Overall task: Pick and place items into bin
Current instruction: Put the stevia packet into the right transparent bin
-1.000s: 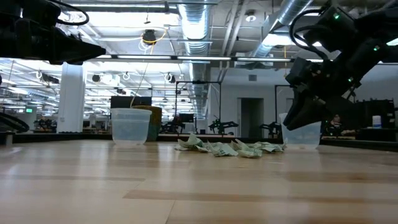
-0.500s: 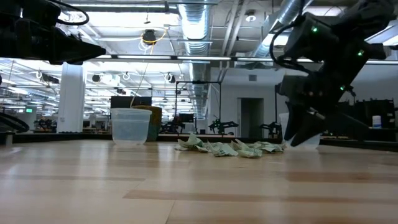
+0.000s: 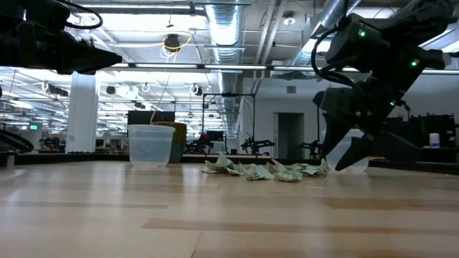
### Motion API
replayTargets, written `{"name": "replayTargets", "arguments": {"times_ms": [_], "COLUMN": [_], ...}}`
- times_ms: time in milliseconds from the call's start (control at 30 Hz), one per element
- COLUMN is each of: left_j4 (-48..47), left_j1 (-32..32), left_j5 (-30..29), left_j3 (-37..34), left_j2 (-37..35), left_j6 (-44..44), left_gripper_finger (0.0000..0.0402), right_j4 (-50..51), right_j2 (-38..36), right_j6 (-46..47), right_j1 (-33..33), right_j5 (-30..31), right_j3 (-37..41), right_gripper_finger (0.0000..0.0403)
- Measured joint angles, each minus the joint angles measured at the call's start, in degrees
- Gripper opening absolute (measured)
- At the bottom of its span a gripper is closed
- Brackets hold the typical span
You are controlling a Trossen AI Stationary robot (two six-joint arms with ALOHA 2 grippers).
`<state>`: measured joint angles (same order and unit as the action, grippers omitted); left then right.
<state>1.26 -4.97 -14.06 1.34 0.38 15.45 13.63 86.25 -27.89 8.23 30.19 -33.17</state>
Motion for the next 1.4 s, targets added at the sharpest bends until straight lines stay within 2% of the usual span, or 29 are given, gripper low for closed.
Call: {"name": "replayTargets", "arguments": {"times_ms": [300,500,1000,1400], "left_j4": [0.0,0.0,0.0,0.0], "left_j1": [-0.02,-0.02,-0.01,-0.01], "left_j5": [0.0,0.0,0.0,-0.01], "left_j3": [0.02,0.02,0.01,0.02], "left_j2": [0.0,-0.02,-0.01,-0.01], "left_j6": [0.21,0.14,0.27,-0.14], "left_gripper_finger": [0.0121,0.0121,0.0121,0.0121], "right_j4": [-3.26,-3.37,-3.43,-3.42], "right_j2": [0.4,0.4,0.4,0.38], "right_j6": [-4.21,-4.33,-7.08,-7.07], "right_j1": [-1.71,-3.9,-4.26,-4.26], "right_j5": [-0.57,-4.67,-4.87,-4.89], "right_j3": [-0.03,-0.04,-0.04,-0.02], "right_gripper_finger": [0.0172,0.0147,0.0095,0.0037]}}
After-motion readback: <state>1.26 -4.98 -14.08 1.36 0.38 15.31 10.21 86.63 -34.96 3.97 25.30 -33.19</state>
